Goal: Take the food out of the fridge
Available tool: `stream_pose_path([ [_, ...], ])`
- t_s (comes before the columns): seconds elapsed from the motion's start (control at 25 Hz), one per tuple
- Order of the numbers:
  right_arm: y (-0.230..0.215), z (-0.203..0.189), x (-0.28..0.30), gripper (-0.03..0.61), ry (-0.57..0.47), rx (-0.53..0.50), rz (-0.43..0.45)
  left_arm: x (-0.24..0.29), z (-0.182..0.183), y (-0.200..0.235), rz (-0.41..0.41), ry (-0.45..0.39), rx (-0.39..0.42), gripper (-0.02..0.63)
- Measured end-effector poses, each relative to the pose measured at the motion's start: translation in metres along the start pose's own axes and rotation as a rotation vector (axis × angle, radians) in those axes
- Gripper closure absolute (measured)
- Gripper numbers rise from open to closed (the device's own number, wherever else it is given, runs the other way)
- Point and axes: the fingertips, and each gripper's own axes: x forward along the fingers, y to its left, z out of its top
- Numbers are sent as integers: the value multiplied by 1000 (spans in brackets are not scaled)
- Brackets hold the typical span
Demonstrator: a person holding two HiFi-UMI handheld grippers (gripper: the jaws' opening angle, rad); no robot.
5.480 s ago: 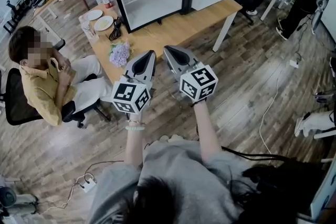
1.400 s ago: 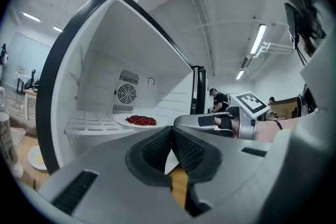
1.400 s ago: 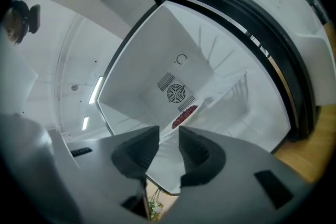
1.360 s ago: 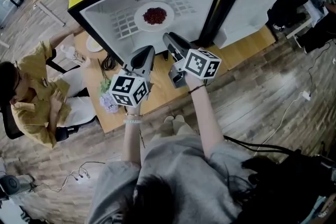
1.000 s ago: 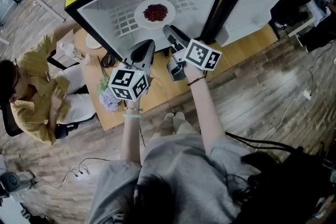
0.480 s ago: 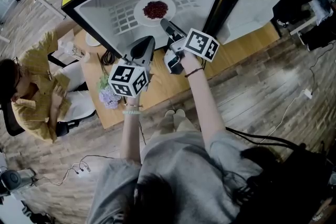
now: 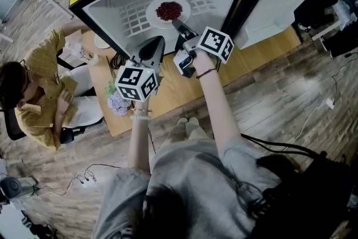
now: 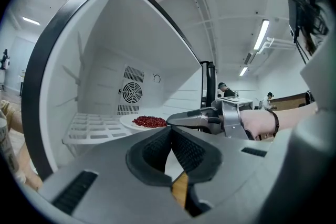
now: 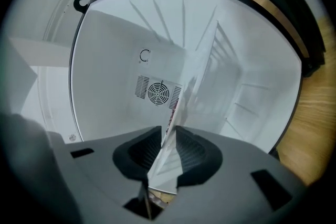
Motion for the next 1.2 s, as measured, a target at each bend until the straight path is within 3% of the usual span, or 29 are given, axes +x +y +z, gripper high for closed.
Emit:
stream_pose_path([
  [0.4,-5,3,-1,530,-69,248,46,4,4,2,-5,-2,7,606],
  [0.76,-6,1,-10,538,-85,333,67,1,8,-6,-4,-9,19,606],
  [1.2,6,1,-14,537,-86,321,94,5,12,-6,-24,-22,20,606],
])
